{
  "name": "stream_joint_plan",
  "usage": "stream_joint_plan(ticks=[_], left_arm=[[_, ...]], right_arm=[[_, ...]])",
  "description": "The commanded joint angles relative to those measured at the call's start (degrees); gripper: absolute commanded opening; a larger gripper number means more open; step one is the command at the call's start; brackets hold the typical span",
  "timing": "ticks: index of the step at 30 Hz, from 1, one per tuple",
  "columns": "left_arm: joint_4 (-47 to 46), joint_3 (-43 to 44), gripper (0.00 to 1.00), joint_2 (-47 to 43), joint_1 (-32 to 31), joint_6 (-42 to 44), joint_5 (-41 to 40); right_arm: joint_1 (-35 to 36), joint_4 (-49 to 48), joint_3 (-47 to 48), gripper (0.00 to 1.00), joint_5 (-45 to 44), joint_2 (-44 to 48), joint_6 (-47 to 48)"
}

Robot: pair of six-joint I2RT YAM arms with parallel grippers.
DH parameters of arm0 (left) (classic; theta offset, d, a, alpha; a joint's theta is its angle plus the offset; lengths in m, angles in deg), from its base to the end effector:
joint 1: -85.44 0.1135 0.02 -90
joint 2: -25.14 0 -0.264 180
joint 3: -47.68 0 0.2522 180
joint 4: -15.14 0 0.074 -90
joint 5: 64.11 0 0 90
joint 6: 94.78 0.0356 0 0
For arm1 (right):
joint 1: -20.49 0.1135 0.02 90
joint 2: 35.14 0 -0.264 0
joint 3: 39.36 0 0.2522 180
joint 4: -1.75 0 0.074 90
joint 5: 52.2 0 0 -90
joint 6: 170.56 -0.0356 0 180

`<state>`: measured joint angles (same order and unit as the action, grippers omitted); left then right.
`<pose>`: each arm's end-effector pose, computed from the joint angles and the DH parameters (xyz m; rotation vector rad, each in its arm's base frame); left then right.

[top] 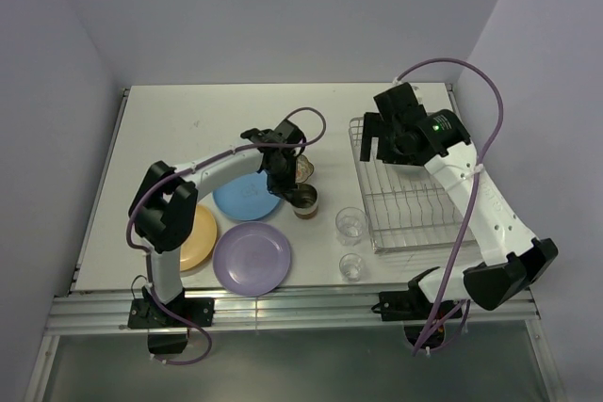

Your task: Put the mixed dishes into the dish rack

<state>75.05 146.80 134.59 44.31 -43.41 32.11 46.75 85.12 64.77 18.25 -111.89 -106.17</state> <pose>0.2935 -0.2614 0.2143 0.0911 2.9114 -0.4467 0.2237 0.0971 0.3973 0.1159 2.4653 -0.0522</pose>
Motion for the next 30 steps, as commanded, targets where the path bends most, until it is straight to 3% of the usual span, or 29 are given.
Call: stream_joint_plan(ticks=[1, 3, 5, 7, 9, 14, 16, 17, 20, 26, 30], left_arm=[[1.66, 2.61, 0.00, -3.35, -0.01, 0.57, 1.16], [2.01, 2.62, 0.00, -5.38, 0.34, 0.23, 3.43], [0.88, 1.74, 0.00, -9.59, 1.57, -0.39, 7.03], [-2.45, -0.01, 0.00, -14.51, 3.67, -2.75, 13.53], [-6.49, -2.81, 0.00, -17.94, 6.04, -6.35, 18.98], [-28.54, -10.20, 0.00, -27.00, 9.13, -19.61, 35.68], [-37.14, -14.86, 0.00, -29.02, 9.48, -29.36, 38.94], [-47.45, -16.70, 0.00, -29.64, 9.57, -36.70, 41.39], [-65.76, -22.86, 0.00, -30.87, 9.48, -49.12, 43.43], [-83.21, -29.01, 0.00, -30.09, 9.57, -63.01, 43.44], [-99.37, -32.26, 0.00, -29.12, 9.57, -71.92, 41.78]], right_arm=[[-0.68, -0.96, -0.72, 0.97, 13.80, 0.47, 1.00], [-1.91, -3.58, -2.21, 0.98, 21.27, 0.55, 0.82], [-5.40, -6.48, -5.09, 0.98, 34.18, 1.78, 0.47], [-8.40, -11.05, -7.56, 0.98, 47.41, 3.18, -0.67], [-12.01, -15.01, -10.73, 0.98, 54.41, 3.88, -1.73], [-13.60, -22.83, -15.99, 0.97, 68.65, 5.47, -5.76], [-13.96, -31.16, -18.37, 0.97, 73.23, 7.31, -11.11], [-14.04, -38.76, -21.34, 0.97, 77.34, 8.01, -16.70], [-14.39, -53.80, -26.19, 0.97, 81.68, 9.86, -28.04], [-14.48, -74.93, -31.03, 0.96, 85.56, 10.92, -44.24], [-14.92, -73.91, -31.04, 0.95, 85.38, 10.39, -42.95]])
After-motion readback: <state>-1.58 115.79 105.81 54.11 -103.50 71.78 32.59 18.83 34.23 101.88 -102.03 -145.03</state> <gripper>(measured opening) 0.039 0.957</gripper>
